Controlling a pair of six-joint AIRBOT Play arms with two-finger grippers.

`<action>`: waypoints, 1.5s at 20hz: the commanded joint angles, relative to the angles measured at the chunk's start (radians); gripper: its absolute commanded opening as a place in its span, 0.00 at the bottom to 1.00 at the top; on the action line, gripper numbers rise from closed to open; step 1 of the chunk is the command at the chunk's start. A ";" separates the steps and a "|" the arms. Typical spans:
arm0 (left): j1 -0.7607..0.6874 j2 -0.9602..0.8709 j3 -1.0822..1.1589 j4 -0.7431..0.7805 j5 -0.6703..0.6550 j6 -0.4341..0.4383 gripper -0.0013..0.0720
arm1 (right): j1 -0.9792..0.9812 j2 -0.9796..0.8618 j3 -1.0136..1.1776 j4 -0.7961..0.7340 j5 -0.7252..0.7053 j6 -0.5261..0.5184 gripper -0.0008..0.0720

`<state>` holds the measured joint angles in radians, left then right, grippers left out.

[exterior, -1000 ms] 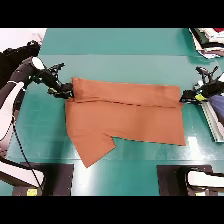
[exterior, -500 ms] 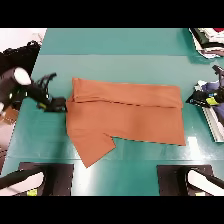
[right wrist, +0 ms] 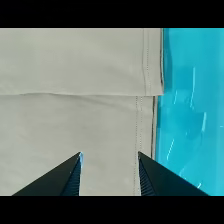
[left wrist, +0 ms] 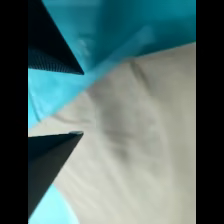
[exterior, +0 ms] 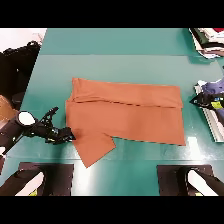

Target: Fold the shirts.

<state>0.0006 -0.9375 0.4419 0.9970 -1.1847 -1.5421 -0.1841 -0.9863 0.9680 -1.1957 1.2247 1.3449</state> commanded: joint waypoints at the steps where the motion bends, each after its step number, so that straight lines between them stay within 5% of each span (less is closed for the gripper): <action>1: -0.001 0.013 -0.059 -0.071 0.116 0.030 0.60 | -0.001 0.037 -0.003 0.001 -0.002 0.001 0.57; 4: -0.001 0.013 -0.060 -0.120 0.149 0.031 0.54 | -0.001 0.061 -0.003 0.001 0.007 0.001 0.57; 5: -0.001 0.013 -0.060 -0.140 0.147 0.039 0.18 | -0.001 0.064 -0.003 -0.002 0.031 0.001 0.57; 6: -0.001 0.013 -0.058 -0.167 0.142 0.080 0.06 | -0.005 0.062 -0.004 -0.012 0.070 0.001 0.57; 12: -0.001 0.025 0.021 -0.211 0.037 0.156 0.05 | -0.159 -0.016 -0.017 -0.117 0.338 0.000 0.57; 13: -0.001 0.024 0.031 -0.212 0.035 0.161 0.05 | -0.186 -0.027 -0.042 -0.115 0.352 0.000 0.64; 18: -0.001 0.024 0.034 -0.215 0.044 0.163 0.05 | -0.208 -0.103 -0.268 -0.106 0.277 0.000 0.66; 20: -0.001 0.024 0.034 -0.215 0.048 0.163 0.05 | -0.185 -0.141 -0.319 -0.105 0.221 0.000 0.60; 26: -0.001 0.024 0.034 -0.211 0.047 0.163 0.05 | -0.098 -0.223 -0.333 -0.106 0.187 0.000 0.59; 30: -0.001 0.025 0.034 -0.186 0.028 0.162 0.04 | -0.084 -0.160 -0.332 -0.118 0.192 -0.007 0.04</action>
<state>-0.0002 -0.9138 0.4747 0.7933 -1.1419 -1.3804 -0.2817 -1.1744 0.6388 -1.3052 1.4139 1.3441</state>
